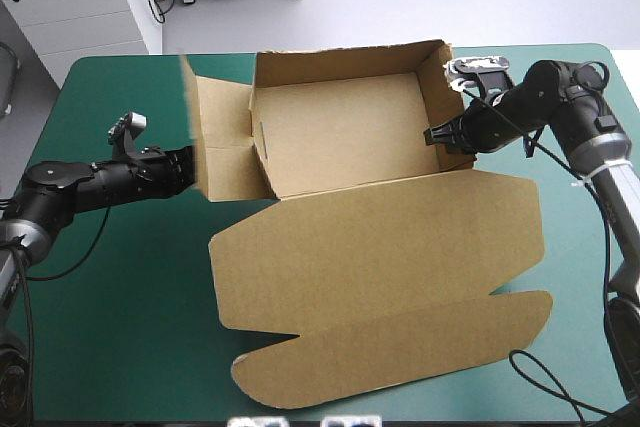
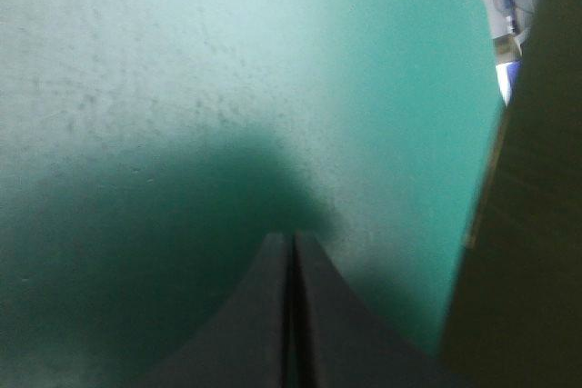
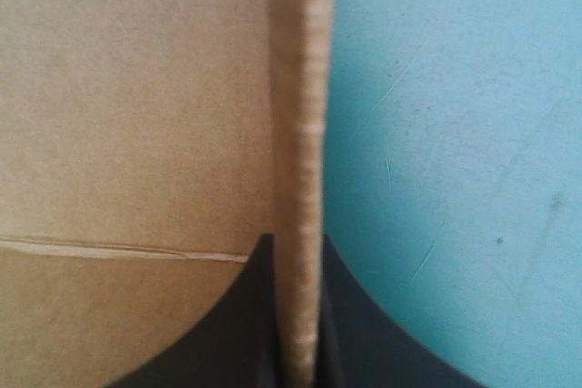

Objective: Fold the box

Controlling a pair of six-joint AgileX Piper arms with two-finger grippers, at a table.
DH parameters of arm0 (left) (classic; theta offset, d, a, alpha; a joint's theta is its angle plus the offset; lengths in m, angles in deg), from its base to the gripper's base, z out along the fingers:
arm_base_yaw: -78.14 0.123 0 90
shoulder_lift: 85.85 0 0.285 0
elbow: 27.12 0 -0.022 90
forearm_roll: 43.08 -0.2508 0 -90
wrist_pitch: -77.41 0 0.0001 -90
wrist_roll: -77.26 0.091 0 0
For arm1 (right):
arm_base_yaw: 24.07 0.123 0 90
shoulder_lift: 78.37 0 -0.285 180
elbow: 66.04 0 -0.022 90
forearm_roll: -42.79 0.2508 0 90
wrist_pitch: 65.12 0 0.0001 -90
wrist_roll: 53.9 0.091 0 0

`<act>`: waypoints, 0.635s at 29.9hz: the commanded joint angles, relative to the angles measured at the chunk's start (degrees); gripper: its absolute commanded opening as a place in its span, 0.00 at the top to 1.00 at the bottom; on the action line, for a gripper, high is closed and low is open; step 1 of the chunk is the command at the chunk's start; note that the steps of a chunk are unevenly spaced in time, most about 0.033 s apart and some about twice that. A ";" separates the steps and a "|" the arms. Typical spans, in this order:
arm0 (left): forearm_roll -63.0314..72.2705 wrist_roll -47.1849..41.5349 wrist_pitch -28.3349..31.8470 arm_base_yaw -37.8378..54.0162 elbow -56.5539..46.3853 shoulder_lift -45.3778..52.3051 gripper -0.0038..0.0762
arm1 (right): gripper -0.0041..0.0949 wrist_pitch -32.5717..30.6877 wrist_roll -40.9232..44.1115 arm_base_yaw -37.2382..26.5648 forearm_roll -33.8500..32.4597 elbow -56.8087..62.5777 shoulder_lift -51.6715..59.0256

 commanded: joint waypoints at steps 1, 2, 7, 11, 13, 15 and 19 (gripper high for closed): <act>6.82 1.48 -2.78 -1.55 2.15 1.93 0.96 | 0.97 3.27 0.72 -0.02 1.38 -1.88 1.73; 6.82 1.48 -3.08 -2.01 2.31 1.93 0.96 | 0.97 3.27 0.72 -0.02 1.54 -1.88 1.62; 6.71 1.48 -4.14 -5.15 3.54 1.93 0.96 | 0.97 3.68 0.83 -0.02 1.43 -1.88 1.50; 6.62 1.48 -5.37 -7.16 5.67 1.93 0.96 | 0.97 3.68 0.73 0.08 1.43 -1.88 1.50; 6.62 1.48 -5.83 -7.72 7.41 1.93 0.96 | 0.97 3.68 0.73 0.78 0.75 -1.88 1.50; 6.62 1.48 -6.07 -7.72 9.34 1.93 0.96 | 0.97 3.68 0.90 1.96 -1.12 -1.88 1.50; 6.58 1.38 -6.07 -7.72 11.84 1.93 0.96 | 0.97 3.86 3.26 5.15 -5.85 -1.88 1.50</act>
